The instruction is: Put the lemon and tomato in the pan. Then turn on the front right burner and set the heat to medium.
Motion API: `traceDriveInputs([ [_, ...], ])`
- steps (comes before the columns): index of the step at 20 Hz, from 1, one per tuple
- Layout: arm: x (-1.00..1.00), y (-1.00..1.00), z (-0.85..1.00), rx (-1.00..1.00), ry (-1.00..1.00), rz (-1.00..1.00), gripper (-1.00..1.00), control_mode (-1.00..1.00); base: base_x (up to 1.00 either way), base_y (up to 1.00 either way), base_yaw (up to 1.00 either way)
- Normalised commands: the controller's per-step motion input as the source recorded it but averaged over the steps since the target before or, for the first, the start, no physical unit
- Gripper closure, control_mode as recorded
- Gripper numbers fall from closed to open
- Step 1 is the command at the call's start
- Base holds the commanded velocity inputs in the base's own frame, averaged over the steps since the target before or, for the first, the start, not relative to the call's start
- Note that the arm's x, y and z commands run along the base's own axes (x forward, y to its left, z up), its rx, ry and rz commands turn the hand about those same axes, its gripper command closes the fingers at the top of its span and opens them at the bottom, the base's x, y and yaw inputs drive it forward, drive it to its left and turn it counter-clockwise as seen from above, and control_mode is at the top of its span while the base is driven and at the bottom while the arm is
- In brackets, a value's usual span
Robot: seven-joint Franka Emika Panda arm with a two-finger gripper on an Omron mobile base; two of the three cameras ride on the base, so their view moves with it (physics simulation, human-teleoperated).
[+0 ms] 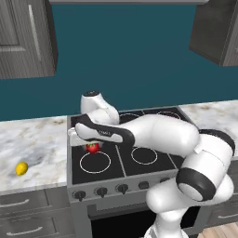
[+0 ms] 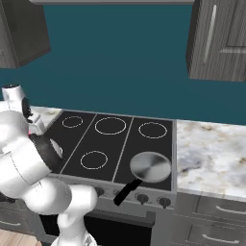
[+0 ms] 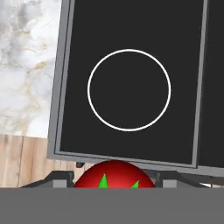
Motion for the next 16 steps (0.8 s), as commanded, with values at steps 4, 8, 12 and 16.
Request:
traceDriveInputs([
  [4, 0.00, -1.00, 0.21, 0.04, 0.00, 0.00, 1.00, -1.00, 0.00, 0.00, 0.00],
  [8, 0.00, -1.00, 0.12, 0.06, 0.00, 0.00, 1.00, -1.00, 0.00, 0.00, 0.00],
  [12, 0.00, -1.00, 0.17, 0.05, 0.00, -0.02, 1.00, -1.00, 0.00, 0.00, 0.00],
  [16, 0.00, -1.00, 0.12, 0.00, 0.01, -0.09, 1.00, -1.00, 0.00, 0.00, 0.00],
])
